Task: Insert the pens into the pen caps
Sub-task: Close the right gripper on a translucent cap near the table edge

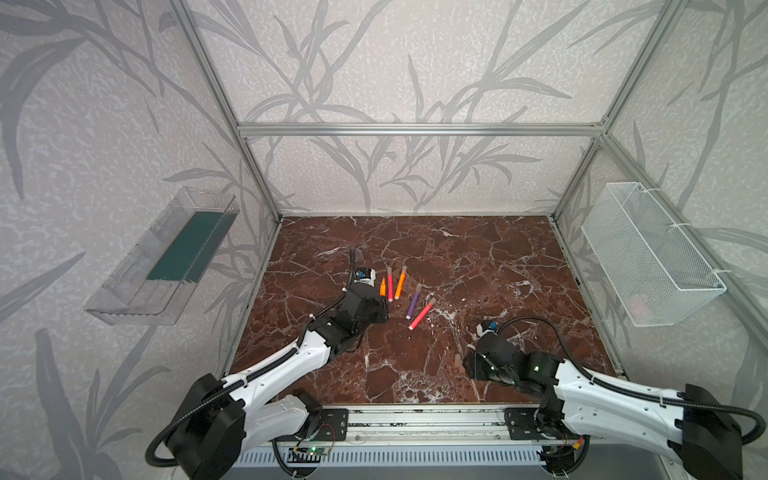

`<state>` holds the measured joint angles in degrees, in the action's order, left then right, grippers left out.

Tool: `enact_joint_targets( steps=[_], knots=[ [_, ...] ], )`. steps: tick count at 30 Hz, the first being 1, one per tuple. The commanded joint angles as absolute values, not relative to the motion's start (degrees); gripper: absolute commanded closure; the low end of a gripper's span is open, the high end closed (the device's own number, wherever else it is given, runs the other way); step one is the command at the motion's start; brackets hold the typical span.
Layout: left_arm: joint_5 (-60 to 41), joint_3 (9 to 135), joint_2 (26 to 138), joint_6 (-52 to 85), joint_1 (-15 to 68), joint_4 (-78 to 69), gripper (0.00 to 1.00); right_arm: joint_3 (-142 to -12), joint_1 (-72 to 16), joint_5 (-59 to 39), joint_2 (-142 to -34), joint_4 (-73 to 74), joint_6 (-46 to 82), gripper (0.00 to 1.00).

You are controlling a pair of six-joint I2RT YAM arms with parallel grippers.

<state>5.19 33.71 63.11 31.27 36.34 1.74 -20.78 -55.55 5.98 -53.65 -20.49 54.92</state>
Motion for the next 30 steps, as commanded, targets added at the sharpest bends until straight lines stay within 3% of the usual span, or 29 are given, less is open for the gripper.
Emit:
enact_joint_targets(
  steps=[1, 21, 30],
  knots=[
    [2.51, 31.51, 59.83, 29.14, 36.65, -2.19, 1.00, -20.73, -56.38, 5.84, -55.31, -18.02, 55.07, 0.49],
    [1.49, 28.48, 54.21, 28.89, 37.15, -3.86, 1.00, -26.85, -60.40, 13.44, -67.81, -23.80, 55.09, 0.71],
    [1.67, 28.50, 54.14, 28.90, 37.18, -3.83, 1.00, -30.16, -64.76, 18.67, -67.63, -30.89, 55.47, 0.66]
  ],
)
